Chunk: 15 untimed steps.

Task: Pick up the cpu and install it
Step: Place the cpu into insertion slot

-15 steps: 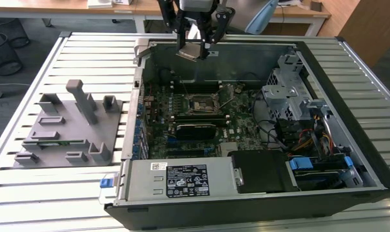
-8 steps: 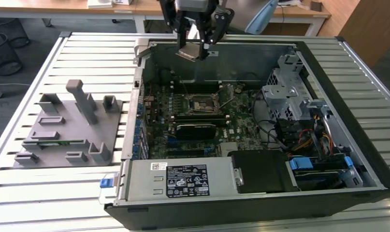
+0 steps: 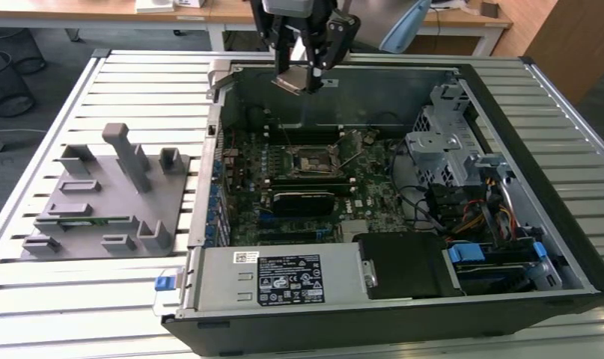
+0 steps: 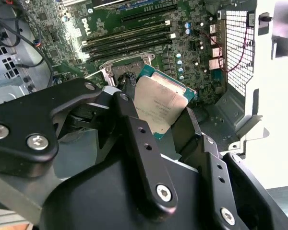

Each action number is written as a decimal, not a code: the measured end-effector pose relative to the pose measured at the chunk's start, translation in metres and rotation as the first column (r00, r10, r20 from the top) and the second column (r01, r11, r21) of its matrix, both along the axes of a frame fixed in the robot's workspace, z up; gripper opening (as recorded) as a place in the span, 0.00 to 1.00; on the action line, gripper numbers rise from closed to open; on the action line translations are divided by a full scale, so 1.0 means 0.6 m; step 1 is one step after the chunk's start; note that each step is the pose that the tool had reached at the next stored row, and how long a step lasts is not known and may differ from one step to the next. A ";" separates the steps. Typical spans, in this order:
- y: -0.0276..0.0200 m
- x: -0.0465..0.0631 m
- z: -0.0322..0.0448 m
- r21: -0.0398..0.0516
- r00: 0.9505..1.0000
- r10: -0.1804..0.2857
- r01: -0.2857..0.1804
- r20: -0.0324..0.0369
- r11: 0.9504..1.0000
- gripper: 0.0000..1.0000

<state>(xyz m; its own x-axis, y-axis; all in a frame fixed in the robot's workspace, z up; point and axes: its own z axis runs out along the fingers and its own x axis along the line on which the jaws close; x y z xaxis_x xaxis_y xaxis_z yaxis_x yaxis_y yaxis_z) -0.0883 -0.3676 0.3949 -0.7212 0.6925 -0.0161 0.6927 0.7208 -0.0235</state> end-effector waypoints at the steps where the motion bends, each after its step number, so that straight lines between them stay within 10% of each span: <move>1: 0.0001 0.000 0.000 0.000 1.000 -0.010 0.010 0.000 1.000 0.54; 15: 0.0034 0.000 -0.001 -0.002 0.991 -0.134 0.134 0.000 0.991 0.54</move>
